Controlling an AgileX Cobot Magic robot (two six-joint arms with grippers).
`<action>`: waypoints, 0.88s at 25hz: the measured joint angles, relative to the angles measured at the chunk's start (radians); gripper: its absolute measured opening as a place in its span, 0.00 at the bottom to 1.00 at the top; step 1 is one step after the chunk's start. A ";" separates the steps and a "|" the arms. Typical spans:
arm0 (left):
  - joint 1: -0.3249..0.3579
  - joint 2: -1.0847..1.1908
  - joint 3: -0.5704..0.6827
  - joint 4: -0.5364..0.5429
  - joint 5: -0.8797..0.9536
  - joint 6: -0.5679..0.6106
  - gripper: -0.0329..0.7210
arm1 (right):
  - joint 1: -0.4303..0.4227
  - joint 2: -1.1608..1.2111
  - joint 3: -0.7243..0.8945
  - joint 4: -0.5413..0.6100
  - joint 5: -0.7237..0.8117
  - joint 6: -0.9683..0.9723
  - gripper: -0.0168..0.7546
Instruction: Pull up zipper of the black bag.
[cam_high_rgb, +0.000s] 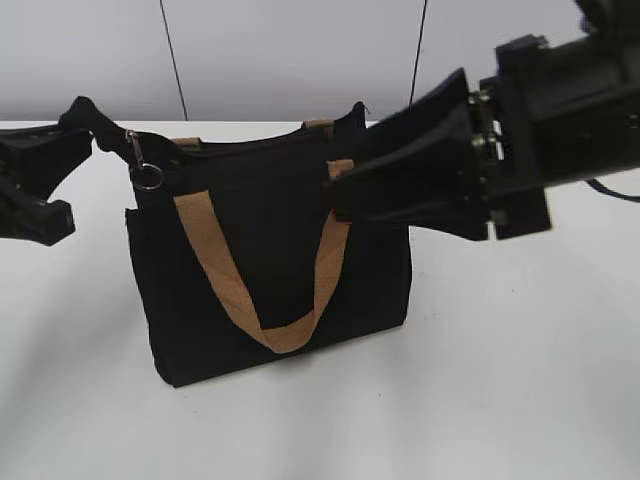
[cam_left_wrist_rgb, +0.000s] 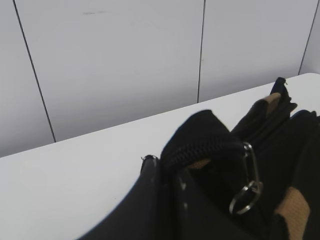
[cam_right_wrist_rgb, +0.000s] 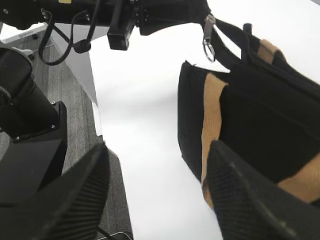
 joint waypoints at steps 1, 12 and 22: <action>0.000 0.000 0.000 0.000 0.000 0.000 0.06 | 0.015 0.036 -0.025 0.000 0.000 -0.014 0.64; 0.000 0.000 0.000 0.000 0.000 0.000 0.06 | 0.158 0.352 -0.294 0.001 -0.044 -0.083 0.56; 0.000 0.000 0.000 0.000 0.000 0.000 0.06 | 0.243 0.508 -0.423 0.001 -0.123 -0.094 0.53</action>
